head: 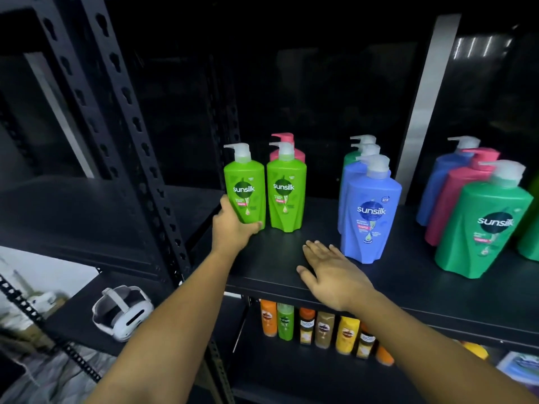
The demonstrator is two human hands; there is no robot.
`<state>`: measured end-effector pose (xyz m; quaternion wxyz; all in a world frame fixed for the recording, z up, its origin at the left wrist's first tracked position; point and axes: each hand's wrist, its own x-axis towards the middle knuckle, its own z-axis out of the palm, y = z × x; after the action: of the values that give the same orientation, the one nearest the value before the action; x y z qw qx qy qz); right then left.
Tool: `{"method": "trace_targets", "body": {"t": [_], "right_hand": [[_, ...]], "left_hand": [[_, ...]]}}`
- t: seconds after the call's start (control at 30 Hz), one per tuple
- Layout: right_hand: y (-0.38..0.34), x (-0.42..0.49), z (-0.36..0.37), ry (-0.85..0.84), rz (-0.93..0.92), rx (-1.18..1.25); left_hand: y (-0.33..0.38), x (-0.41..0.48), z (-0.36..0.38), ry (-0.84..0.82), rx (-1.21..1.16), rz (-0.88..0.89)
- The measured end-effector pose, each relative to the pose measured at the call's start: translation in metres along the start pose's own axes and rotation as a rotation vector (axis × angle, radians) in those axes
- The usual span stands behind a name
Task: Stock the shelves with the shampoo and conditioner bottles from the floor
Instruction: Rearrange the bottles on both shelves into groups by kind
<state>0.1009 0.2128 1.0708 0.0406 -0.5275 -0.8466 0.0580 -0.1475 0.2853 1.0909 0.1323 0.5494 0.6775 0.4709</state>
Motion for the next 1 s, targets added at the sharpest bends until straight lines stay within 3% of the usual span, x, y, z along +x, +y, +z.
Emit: {"method": "trace_targets", "body": {"t": [0.37, 0.6, 0.8, 1.0], "right_hand": [[0.001, 0.001, 0.001, 0.052, 0.006, 0.010], [0.002, 0.004, 0.001, 0.048, 0.002, 0.017], [-0.002, 0.001, -0.001, 0.049, 0.007, 0.025], [0.000, 0.000, 0.000, 0.057, 0.009, 0.061]], "left_hand": [[-0.004, 0.053, 0.018, -0.017, 0.024, -0.074], [-0.006, 0.017, 0.029, 0.079, -0.261, -0.194], [0.032, -0.019, 0.069, -0.151, -0.332, -0.040], [0.049, -0.014, 0.087, -0.057, -0.216, -0.008]]}}
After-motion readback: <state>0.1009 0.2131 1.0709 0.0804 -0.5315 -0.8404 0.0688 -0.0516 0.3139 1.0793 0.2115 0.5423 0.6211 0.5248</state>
